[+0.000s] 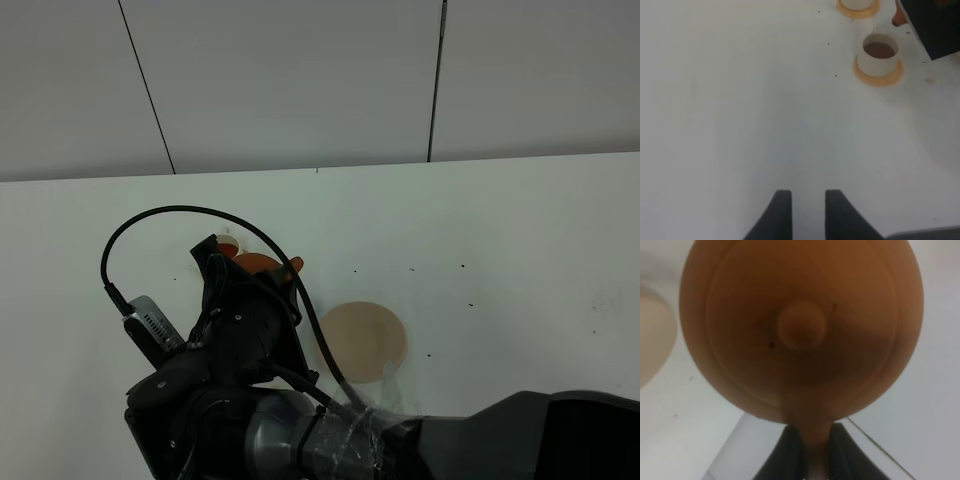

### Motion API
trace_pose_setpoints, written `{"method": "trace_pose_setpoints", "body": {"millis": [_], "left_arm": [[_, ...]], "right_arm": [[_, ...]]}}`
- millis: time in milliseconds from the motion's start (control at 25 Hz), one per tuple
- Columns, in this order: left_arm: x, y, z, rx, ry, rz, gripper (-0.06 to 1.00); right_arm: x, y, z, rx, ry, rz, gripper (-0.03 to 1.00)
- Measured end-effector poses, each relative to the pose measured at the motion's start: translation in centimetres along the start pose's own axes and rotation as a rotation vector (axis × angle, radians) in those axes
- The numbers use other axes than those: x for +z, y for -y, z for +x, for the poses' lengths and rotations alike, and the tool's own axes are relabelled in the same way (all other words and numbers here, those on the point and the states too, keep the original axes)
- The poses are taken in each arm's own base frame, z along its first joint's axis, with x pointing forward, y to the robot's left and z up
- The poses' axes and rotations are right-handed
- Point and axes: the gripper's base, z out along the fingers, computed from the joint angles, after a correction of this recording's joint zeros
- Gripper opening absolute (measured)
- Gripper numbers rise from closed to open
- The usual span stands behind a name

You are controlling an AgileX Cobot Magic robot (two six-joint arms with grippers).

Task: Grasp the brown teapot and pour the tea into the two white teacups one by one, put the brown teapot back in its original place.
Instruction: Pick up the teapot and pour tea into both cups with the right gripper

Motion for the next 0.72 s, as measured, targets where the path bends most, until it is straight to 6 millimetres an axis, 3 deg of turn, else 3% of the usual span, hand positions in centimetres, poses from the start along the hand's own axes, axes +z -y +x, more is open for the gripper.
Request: {"method": "trace_pose_setpoints", "body": {"millis": [240, 720], "left_arm": [[0.0, 0.0, 0.0, 0.000, 0.000, 0.000, 0.23], [0.0, 0.0, 0.0, 0.000, 0.000, 0.000, 0.23]], "right_arm": [[0.0, 0.3, 0.2, 0.038, 0.014, -0.030, 0.10], [-1.1, 4.1, 1.6, 0.250, 0.127, -0.108, 0.10]]}}
